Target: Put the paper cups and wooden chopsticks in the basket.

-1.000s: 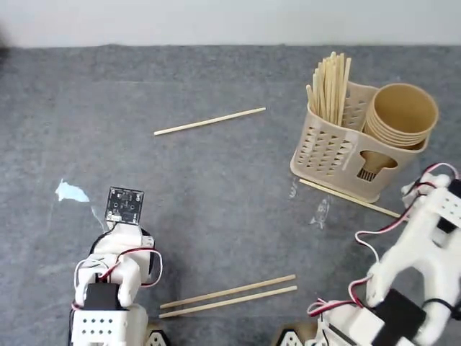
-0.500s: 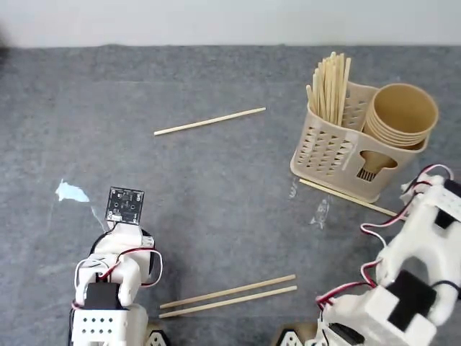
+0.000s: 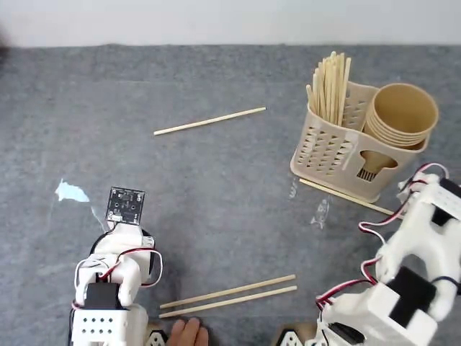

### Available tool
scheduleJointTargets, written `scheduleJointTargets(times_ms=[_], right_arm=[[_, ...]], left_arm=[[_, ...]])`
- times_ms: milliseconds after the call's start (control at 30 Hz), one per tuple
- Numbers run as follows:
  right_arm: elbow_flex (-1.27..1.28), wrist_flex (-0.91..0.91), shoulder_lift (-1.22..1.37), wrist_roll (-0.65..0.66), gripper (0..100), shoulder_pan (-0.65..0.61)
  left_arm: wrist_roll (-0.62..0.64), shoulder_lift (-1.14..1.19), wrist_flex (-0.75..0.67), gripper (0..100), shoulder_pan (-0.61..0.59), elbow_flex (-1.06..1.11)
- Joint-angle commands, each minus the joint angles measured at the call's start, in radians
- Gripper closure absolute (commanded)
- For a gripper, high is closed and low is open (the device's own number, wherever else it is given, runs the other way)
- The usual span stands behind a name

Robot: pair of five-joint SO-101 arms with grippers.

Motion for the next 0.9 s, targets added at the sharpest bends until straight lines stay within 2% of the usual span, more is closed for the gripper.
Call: scheduleJointTargets(times_ms=[0,467,867], right_arm=[[-0.012,-0.013,-0.005,-0.009,85.8,-0.016],[-0.112,-0.051,0.228,-0.009,85.8,-0.008],[-0.14,-0.041,0.236,-0.011,85.9,0.015]], left_arm=[[-0.008,-0.009,-0.018,99,-0.008,-0.005],[-0.009,-0.009,-0.018,99,0.0,-0.005],[-0.009,-0.009,-0.018,99,0.0,-0.005]])
